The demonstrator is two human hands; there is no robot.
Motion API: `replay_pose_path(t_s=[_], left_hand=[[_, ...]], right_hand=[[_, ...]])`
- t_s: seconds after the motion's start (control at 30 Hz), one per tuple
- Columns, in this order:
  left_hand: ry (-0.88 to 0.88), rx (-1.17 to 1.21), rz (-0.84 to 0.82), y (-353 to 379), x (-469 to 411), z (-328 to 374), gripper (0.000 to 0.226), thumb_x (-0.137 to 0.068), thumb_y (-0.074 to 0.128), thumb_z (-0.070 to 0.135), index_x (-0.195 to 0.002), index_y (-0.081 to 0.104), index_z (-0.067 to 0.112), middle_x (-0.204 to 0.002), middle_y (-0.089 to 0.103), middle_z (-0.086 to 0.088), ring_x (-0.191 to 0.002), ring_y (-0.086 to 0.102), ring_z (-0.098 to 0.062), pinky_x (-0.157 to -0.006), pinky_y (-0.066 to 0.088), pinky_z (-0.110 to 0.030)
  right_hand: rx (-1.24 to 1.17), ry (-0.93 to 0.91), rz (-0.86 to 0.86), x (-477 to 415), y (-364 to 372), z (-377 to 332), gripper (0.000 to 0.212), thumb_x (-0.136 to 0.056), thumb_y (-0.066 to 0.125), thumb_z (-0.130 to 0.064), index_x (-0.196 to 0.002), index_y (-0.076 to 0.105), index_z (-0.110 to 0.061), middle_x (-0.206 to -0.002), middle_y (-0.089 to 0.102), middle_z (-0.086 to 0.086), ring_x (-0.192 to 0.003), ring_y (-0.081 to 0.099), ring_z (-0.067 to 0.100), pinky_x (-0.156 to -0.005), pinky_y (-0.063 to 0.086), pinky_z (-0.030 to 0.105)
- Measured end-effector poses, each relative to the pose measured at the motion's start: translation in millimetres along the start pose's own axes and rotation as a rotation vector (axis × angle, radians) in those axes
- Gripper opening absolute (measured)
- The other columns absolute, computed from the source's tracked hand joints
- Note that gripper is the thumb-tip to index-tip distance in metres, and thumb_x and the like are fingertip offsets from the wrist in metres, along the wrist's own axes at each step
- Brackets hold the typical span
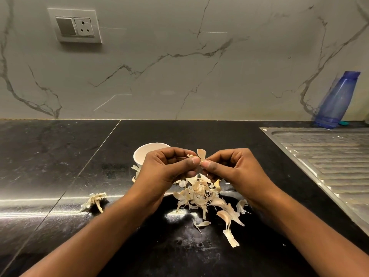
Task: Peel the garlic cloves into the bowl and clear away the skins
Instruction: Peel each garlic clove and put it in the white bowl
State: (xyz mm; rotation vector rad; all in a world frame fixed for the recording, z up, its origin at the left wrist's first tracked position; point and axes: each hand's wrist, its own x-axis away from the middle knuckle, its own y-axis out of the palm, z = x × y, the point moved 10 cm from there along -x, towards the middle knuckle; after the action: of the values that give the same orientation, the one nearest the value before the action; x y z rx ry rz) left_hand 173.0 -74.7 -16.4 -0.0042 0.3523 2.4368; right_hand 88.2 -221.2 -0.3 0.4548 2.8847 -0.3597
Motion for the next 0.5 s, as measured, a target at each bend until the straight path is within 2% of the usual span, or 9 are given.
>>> replay_pose_path(t_s=[0.1, 0.2, 0.33, 0.5], left_hand=[[-0.012, 0.013, 0.003, 0.1, -0.6, -0.9, 0.030, -0.078, 0.080, 0.007, -0.106, 0.078, -0.003, -0.100, 0.078, -0.024, -0.080, 0.076, -0.025, -0.074, 0.064, -0.026], [-0.018, 0.081, -0.004, 2.8, 0.1, -0.6, 0.031, -0.077, 0.077, 0.005, -0.106, 0.077, -0.006, -0.104, 0.078, -0.025, -0.083, 0.077, -0.027, -0.073, 0.063, -0.025], [-0.040, 0.190, -0.012, 6.3, 1.1, -2.8, 0.022, -0.077, 0.075, 0.003, -0.097, 0.080, -0.004, -0.105, 0.077, -0.027, -0.089, 0.078, -0.030, -0.074, 0.064, -0.027], [-0.085, 0.278, -0.055, 12.3, 3.1, -5.7, 0.022, -0.081, 0.071, 0.003, -0.100, 0.080, -0.004, -0.110, 0.075, -0.029, -0.094, 0.077, -0.032, -0.076, 0.064, -0.025]], right_hand=[[-0.029, -0.034, 0.031, -0.1, -4.9, -3.5, 0.011, -0.091, 0.079, -0.015, -0.091, 0.083, -0.005, -0.080, 0.077, 0.017, -0.070, 0.067, 0.024, -0.066, 0.057, 0.029], [-0.117, -0.021, 0.030, -0.9, -6.1, -2.5, 0.017, -0.087, 0.078, -0.015, -0.092, 0.082, 0.000, -0.082, 0.075, 0.023, -0.069, 0.065, 0.024, -0.064, 0.056, 0.028], [-0.240, 0.037, 0.002, -1.3, -2.6, 2.1, 0.021, -0.083, 0.077, -0.016, -0.094, 0.080, 0.003, -0.082, 0.075, 0.017, -0.069, 0.066, 0.018, -0.066, 0.057, 0.026], [-0.407, 0.098, -0.042, 0.3, 4.8, 4.6, 0.020, -0.082, 0.074, -0.012, -0.093, 0.080, 0.003, -0.082, 0.074, 0.017, -0.069, 0.068, 0.018, -0.065, 0.059, 0.024]])
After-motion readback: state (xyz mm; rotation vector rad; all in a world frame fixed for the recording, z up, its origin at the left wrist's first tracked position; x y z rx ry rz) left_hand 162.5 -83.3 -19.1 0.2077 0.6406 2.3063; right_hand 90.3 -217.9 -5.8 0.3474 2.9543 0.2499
